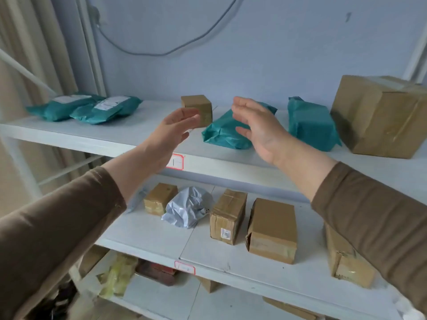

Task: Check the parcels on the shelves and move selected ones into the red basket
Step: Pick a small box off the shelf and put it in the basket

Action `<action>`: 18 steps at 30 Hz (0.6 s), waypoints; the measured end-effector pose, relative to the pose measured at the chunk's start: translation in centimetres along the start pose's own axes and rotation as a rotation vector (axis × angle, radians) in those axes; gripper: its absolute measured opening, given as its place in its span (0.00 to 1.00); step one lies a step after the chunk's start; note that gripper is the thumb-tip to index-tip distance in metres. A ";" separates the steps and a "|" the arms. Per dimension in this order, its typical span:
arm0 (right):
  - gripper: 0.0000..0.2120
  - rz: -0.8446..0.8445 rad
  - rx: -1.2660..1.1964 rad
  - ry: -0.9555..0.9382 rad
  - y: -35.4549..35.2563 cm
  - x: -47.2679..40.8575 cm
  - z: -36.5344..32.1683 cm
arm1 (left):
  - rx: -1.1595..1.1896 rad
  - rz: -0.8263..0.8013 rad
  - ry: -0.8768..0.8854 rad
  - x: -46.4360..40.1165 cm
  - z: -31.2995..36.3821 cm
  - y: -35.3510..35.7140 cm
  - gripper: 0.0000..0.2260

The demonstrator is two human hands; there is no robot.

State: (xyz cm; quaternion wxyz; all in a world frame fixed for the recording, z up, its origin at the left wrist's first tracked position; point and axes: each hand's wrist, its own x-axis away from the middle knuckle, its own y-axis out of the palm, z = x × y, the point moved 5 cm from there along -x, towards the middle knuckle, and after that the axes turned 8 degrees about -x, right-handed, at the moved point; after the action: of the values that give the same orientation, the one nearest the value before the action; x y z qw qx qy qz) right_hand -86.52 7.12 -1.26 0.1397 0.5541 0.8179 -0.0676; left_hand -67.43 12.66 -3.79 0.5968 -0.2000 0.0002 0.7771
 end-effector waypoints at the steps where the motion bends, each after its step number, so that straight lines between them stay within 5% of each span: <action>1: 0.22 0.012 -0.001 0.010 0.9 -1.8 -0.1 | -0.004 -0.007 0.000 -1.8 -0.4 -0.9 0.13; 8: 0.30 0.148 0.104 0.135 6.4 -14.9 1.5 | 0.051 -0.046 -0.158 -14.4 -3.6 -5.5 0.33; 15: 0.31 0.355 0.228 0.294 7.2 -22.3 6.2 | 0.198 -0.146 -0.357 -21.9 -7.7 -6.0 0.21; 18: 0.24 0.406 0.196 0.353 6.8 -23.4 8.0 | 0.242 -0.215 -0.366 -23.1 -8.8 -5.5 0.18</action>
State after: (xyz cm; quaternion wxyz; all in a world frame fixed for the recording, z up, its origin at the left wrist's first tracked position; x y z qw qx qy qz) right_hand -70.83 -13.25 -1.51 -0.0486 0.7205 0.6915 -0.0193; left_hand -54.77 -9.25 -3.39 0.6859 0.0185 -0.0361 0.7266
